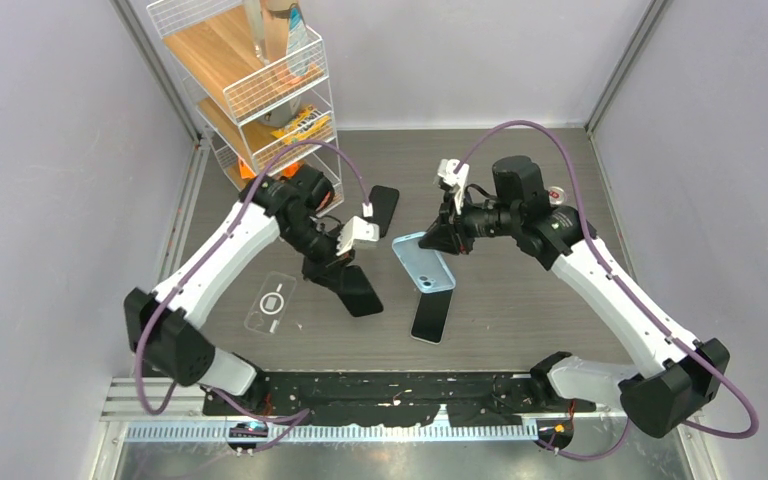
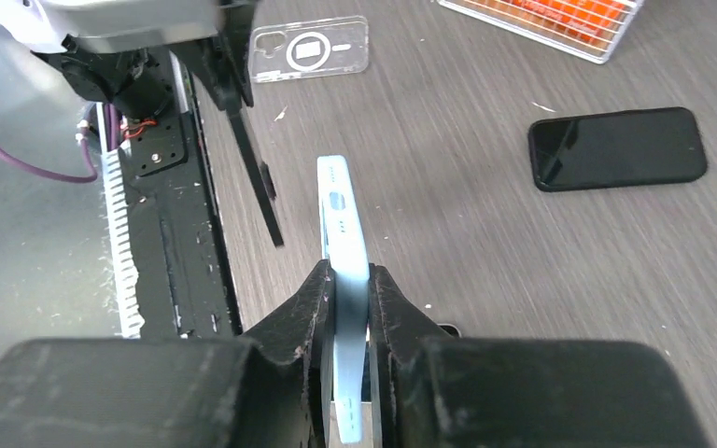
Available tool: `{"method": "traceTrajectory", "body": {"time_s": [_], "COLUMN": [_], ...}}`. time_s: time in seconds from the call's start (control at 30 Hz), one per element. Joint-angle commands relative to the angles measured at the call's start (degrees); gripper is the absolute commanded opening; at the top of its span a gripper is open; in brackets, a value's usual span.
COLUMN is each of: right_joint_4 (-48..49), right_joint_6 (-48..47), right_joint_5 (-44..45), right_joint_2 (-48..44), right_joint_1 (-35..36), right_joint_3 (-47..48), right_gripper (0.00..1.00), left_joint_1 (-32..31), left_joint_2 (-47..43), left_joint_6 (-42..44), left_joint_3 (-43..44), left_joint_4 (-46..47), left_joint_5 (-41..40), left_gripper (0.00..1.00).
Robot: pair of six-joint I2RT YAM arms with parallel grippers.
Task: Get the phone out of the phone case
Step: Place the phone at the center of the board.
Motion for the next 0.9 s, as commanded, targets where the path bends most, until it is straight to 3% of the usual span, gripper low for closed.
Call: {"method": "traceTrajectory", "body": {"time_s": [0.0, 0.37, 0.6, 0.87], "right_joint_4": [1.8, 4.6, 5.2, 5.2], "right_joint_6": [-1.4, 0.1, 0.0, 1.7], "right_joint_5": [2.8, 4.1, 4.8, 3.5], "right_joint_2": [-3.8, -8.8, -12.0, -14.1], "right_joint_1": [-1.1, -4.1, -6.1, -9.9], "right_joint_3": [-0.6, -6.7, -10.3, -10.8], "right_gripper": [0.05, 0.05, 0.05, 0.05], "left_joint_1": [5.3, 6.2, 5.5, 0.1], "left_joint_2": [5.7, 9.7, 17.5, 27.8], "left_joint_6": [12.9, 8.8, 9.2, 10.0], "left_joint_3": [3.8, 2.2, 9.7, 16.7], "left_joint_4": [-17.6, -9.5, -12.4, -18.2], "left_joint_5": [2.6, 0.3, 2.5, 2.7], "left_gripper": [0.01, 0.00, 0.00, 0.00]}}
